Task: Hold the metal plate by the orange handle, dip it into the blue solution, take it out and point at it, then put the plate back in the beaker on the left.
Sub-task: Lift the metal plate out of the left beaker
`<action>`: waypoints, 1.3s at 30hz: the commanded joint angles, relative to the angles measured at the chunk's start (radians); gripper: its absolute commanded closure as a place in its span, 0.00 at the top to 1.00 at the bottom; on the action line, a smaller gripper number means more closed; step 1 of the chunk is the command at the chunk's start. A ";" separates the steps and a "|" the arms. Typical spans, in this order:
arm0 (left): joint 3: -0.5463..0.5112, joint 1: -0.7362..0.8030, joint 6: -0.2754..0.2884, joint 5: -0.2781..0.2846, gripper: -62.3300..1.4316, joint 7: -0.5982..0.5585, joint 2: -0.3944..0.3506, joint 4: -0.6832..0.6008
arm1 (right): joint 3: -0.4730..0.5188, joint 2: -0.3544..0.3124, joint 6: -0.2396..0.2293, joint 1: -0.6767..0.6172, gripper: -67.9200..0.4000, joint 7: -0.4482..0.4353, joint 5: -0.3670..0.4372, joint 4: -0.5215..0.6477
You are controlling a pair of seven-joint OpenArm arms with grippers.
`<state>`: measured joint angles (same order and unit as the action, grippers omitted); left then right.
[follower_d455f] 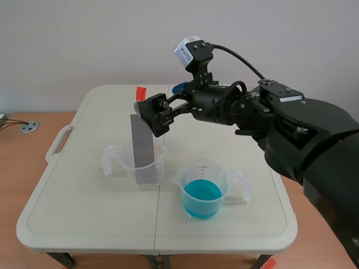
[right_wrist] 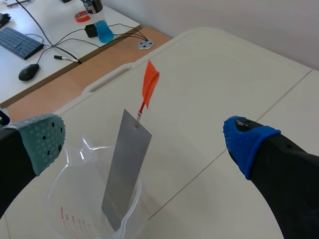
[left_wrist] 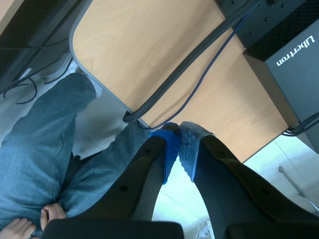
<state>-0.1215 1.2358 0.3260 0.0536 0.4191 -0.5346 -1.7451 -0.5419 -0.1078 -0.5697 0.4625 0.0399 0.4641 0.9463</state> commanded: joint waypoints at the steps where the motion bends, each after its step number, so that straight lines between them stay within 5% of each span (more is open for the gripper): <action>1: -0.004 0.011 0.002 0.005 0.08 0.002 0.002 -0.008 | -0.003 0.019 -0.004 0.046 0.98 0.004 0.014 0.003; 16: -0.004 0.010 0.002 0.005 0.08 0.023 0.002 -0.008 | -0.044 0.150 -0.004 0.206 0.98 0.067 0.011 -0.233; 29: -0.004 0.010 0.002 0.005 0.08 0.023 0.002 -0.008 | -0.049 0.169 -0.004 0.221 0.98 0.063 0.011 -0.257; 39: -0.004 0.010 0.002 0.005 0.08 0.023 0.002 -0.008 | -0.049 0.169 -0.004 0.221 0.67 0.067 0.011 -0.257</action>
<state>-0.1215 1.2358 0.3260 0.0536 0.4446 -0.5346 -1.7451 -0.5915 0.0582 -0.5694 0.6533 0.1181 0.4641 0.6716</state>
